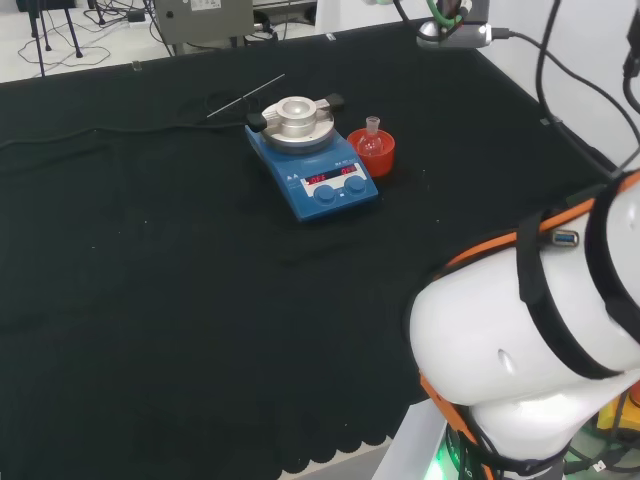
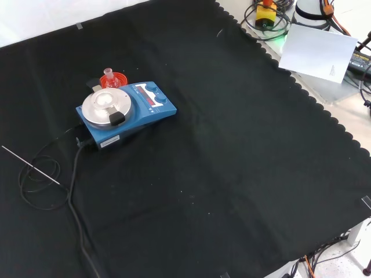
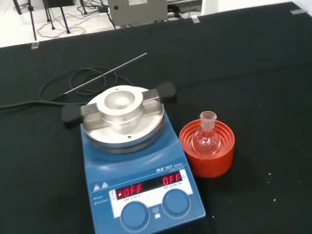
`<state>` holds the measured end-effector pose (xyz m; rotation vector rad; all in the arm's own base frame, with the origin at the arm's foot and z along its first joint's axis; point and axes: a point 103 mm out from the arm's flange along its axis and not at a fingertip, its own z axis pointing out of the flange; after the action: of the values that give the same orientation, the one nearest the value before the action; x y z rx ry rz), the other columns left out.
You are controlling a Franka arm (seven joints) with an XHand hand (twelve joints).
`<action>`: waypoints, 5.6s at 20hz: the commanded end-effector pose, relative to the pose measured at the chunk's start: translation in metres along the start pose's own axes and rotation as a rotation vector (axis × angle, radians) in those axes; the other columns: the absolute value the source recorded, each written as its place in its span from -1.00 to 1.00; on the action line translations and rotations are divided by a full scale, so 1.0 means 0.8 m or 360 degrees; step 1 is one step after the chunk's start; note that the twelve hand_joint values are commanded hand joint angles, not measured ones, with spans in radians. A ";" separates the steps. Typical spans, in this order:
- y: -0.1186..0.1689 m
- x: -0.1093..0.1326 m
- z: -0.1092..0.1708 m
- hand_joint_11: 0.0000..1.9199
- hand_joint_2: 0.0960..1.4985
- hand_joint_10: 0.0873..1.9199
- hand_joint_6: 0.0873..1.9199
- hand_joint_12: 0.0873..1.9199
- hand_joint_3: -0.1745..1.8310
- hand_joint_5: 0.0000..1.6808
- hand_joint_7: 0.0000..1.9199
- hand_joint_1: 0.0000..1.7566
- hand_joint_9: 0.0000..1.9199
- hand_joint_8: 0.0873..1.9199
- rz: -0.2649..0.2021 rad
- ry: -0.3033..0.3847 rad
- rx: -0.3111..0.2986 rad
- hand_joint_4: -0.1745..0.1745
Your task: Pick up the round-bottom flask.
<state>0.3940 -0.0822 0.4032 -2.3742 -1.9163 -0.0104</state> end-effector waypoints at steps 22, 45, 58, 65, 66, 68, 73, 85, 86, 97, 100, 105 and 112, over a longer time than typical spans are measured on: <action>0.224 -0.076 0.211 -1.00 0.61 -0.26 -1.00 0.09 -0.67 -0.51 -0.92 -0.48 -0.82 -0.44 0.0152 0.0338 0.0062 -0.46; 0.249 -0.088 0.302 -1.00 0.01 -0.24 -1.00 0.19 -0.24 -0.46 -0.89 -0.14 -0.76 -0.37 0.0259 0.0591 0.0142 -0.51; 0.242 -0.086 0.343 -1.00 -0.03 -0.24 -1.00 0.20 -0.22 -0.43 -0.88 -0.14 -0.75 -0.36 0.0255 0.0659 0.0177 -0.52; 0.242 -0.087 0.360 -1.00 -0.05 -0.24 -1.00 0.20 -0.22 -0.42 -0.88 -0.13 -0.74 -0.36 0.0260 0.0663 0.0194 -0.53; 0.242 -0.087 0.361 -1.00 -0.05 -0.24 -1.00 0.20 -0.22 -0.42 -0.88 -0.13 -0.74 -0.36 0.0261 0.0661 0.0192 -0.53; 0.242 -0.087 0.361 -1.00 -0.07 -0.24 -1.00 0.20 -0.22 -0.42 -0.88 -0.12 -0.74 -0.36 0.0261 0.0659 0.0178 -0.53; 0.244 -0.087 0.367 -1.00 -0.13 -0.24 -1.00 0.21 -0.20 -0.39 -0.88 -0.05 -0.73 -0.36 0.0261 0.0652 0.0155 -0.54; 0.250 -0.081 0.379 -1.00 -0.18 -0.25 -0.96 0.24 -0.16 -0.28 -0.86 -0.01 -0.71 -0.36 0.0233 0.0704 0.0094 -0.56; 0.250 -0.081 0.379 -1.00 -0.19 -0.25 -0.90 0.24 -0.15 -0.28 -0.86 -0.01 -0.70 -0.36 0.0234 0.0712 0.0075 -0.57; 0.253 -0.081 0.382 -1.00 -0.20 -0.25 -0.34 0.30 -0.13 -0.37 -0.83 0.02 -0.67 -0.34 0.0229 0.0733 -0.0001 -0.62; 0.254 -0.077 0.384 -1.00 -0.20 -0.25 -0.32 0.31 -0.13 -0.37 -0.83 0.02 -0.66 -0.33 0.0224 0.0733 -0.0008 -0.62; 0.253 -0.077 0.388 -1.00 -0.20 -0.25 -0.31 0.31 -0.12 -0.37 -0.82 0.02 -0.66 -0.33 0.0224 0.0714 -0.0009 -0.62; 0.257 -0.074 0.389 -1.00 -0.19 -0.25 -0.29 0.32 -0.12 -0.36 -0.82 0.03 -0.66 -0.33 0.0209 0.0719 -0.0017 -0.62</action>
<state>0.5643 -0.1609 0.0771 -2.2575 -1.5461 -0.4969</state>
